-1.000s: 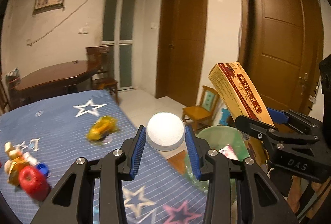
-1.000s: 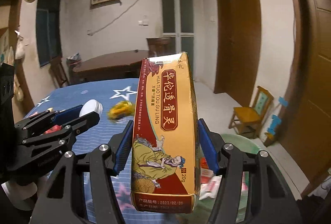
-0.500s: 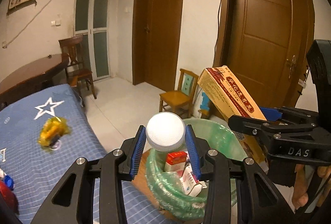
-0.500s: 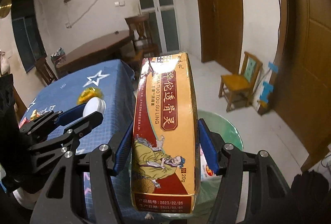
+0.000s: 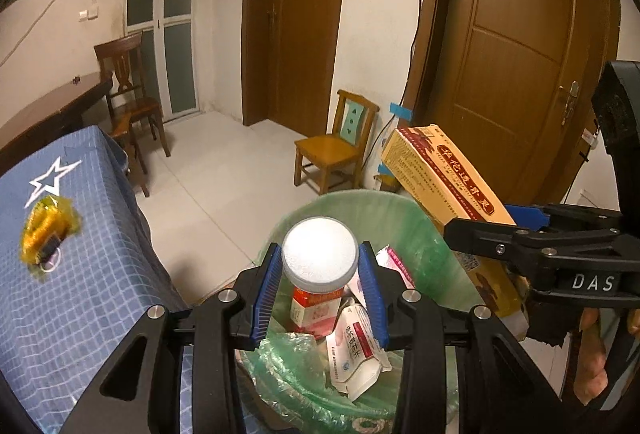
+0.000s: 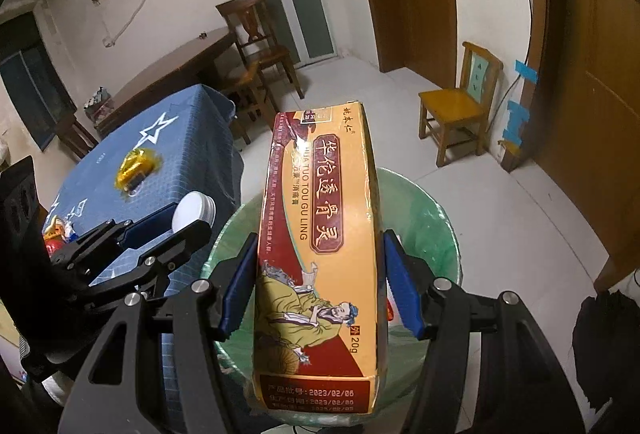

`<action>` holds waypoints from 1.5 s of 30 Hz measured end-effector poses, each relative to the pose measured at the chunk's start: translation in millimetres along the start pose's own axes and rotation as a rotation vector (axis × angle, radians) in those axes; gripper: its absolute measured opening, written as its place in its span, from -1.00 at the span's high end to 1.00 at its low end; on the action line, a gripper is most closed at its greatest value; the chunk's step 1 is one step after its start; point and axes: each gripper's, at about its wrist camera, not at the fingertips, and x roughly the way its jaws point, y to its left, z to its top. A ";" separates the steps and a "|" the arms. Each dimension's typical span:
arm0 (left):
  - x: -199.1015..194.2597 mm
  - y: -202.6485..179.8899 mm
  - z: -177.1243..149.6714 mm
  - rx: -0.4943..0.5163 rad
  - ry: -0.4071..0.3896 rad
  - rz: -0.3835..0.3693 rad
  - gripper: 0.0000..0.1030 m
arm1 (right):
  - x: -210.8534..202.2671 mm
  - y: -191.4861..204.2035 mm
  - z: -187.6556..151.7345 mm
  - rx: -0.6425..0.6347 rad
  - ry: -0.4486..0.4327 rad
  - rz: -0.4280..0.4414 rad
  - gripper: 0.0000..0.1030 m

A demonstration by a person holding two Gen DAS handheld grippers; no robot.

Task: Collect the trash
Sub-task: 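Carry the white lid and yellow-brown box with both grippers over the bin, then open both grippers to drop the lid and box into the bin, then move both open grippers back toward the items on the table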

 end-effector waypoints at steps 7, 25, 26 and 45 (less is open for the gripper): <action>16.3 -2.7 -3.2 0.004 0.017 -0.002 0.21 | 7.4 -10.1 -1.0 0.005 0.014 0.004 -0.13; 10.6 0.2 -4.5 -0.006 0.016 0.008 -0.27 | 7.8 -16.1 -2.9 0.022 -0.001 0.011 -0.48; 9.9 1.3 -5.0 -0.008 0.016 0.008 -0.28 | 6.8 -17.7 -4.0 0.026 -0.005 0.012 -0.48; -40.8 11.4 -15.8 -0.011 -0.012 0.023 -0.43 | -39.3 -2.9 -18.1 0.024 -0.118 0.038 -0.48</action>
